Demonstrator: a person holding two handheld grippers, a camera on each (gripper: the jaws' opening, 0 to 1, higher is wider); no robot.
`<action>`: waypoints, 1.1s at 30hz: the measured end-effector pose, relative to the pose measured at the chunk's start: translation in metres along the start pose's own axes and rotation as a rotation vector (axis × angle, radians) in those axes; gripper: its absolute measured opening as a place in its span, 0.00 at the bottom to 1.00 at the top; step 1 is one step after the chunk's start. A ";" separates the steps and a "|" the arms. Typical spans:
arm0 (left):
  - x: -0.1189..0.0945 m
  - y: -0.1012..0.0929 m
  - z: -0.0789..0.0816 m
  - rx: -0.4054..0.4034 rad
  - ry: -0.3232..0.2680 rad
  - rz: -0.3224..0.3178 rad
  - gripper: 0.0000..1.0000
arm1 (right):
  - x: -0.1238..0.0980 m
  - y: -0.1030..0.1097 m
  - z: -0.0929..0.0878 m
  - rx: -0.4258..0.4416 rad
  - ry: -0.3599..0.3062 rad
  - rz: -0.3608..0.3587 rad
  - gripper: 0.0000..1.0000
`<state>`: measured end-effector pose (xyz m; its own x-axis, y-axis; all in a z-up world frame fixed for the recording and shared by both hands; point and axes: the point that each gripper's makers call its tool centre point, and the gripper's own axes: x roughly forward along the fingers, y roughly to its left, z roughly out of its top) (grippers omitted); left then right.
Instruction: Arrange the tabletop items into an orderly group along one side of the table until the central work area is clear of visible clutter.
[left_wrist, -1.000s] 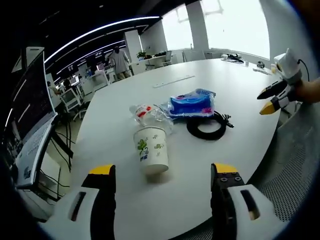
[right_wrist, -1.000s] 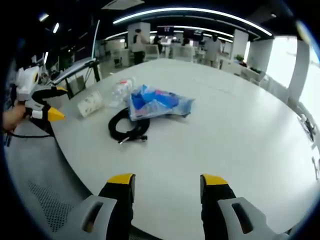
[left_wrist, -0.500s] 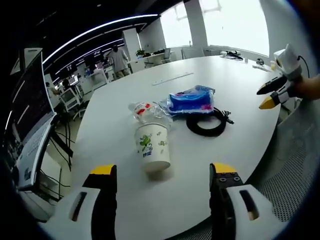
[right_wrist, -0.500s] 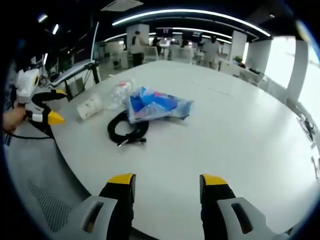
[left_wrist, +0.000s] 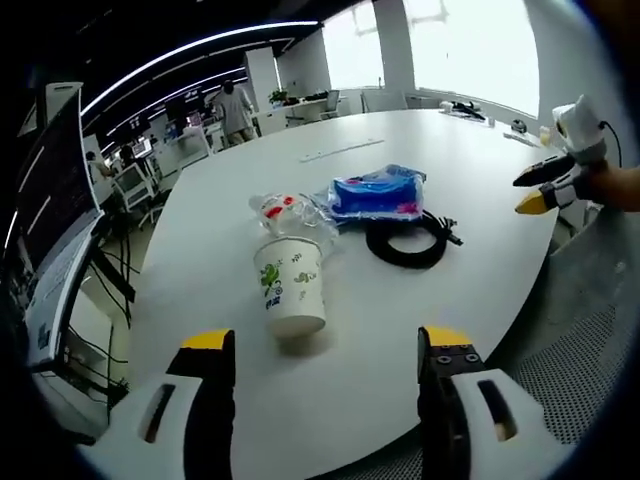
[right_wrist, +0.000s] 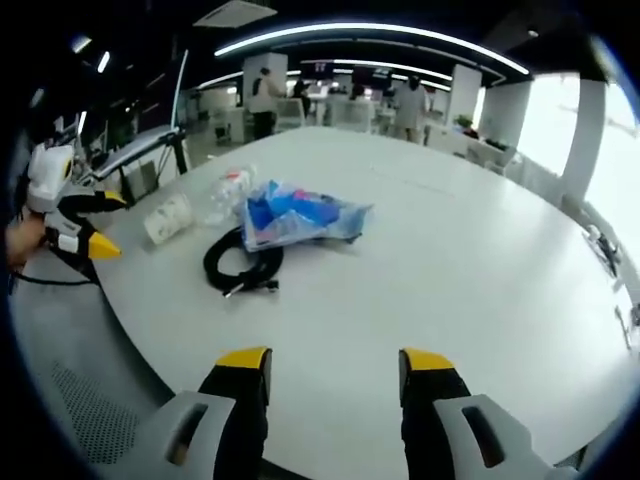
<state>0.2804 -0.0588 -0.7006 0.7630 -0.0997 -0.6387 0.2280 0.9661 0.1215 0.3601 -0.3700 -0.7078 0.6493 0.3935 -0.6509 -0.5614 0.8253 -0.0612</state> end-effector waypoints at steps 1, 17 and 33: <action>-0.001 -0.001 0.000 0.009 -0.002 0.000 0.75 | -0.001 -0.001 0.001 0.002 -0.005 -0.003 0.51; -0.001 -0.009 0.006 0.024 -0.029 -0.034 0.74 | 0.001 0.001 0.002 -0.088 0.011 -0.028 0.49; 0.001 -0.004 0.002 0.028 -0.007 -0.008 0.73 | 0.000 0.004 0.006 -0.064 -0.017 -0.007 0.51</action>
<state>0.2810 -0.0627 -0.7003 0.7653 -0.1092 -0.6344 0.2507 0.9582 0.1375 0.3605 -0.3642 -0.7033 0.6614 0.3955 -0.6372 -0.5887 0.8003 -0.1143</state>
